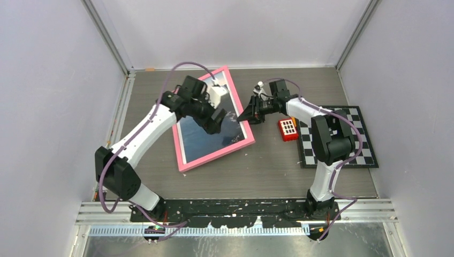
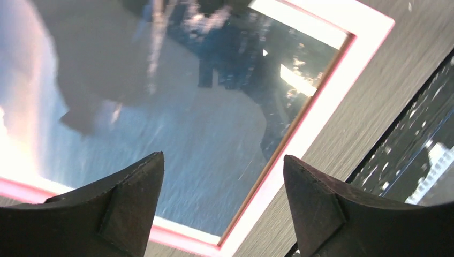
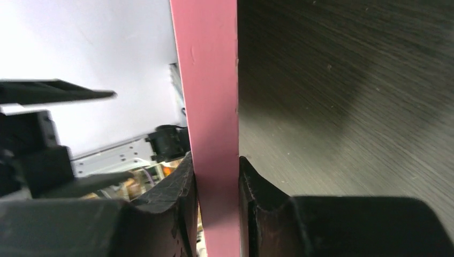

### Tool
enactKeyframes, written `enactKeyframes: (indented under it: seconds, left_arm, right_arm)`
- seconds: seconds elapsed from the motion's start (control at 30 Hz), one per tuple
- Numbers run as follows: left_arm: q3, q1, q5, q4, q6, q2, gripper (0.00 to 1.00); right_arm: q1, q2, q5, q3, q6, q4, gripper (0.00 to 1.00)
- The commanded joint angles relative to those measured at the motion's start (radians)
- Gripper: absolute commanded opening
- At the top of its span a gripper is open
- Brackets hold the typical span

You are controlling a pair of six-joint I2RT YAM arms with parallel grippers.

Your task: Take the photo out of the frame

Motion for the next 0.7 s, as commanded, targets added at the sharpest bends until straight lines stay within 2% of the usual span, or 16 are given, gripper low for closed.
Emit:
enactKeyframes:
  seconds: [0.0,0.13,0.33,0.67]
  left_arm:
    - [0.080,0.094,0.071,-0.017,-0.099,-0.074,0.85]
    - [0.123,0.171,0.065,-0.036,-0.162,-0.080,0.87]
    - [0.157,0.278,0.063,-0.054,-0.286,-0.110,0.87]
    - [0.193,0.359,-0.034,-0.115,-0.393,-0.147,0.87]
  right_arm:
    - [-0.003,-0.079,0.131,0.177,-0.236,-0.422,0.00]
    - [-0.004,-0.067,0.227,0.359,-0.367,-0.627,0.00]
    - [-0.003,-0.030,0.351,0.628,-0.462,-0.873,0.01]
    - [0.043,-0.006,0.616,0.910,-0.540,-1.041,0.01]
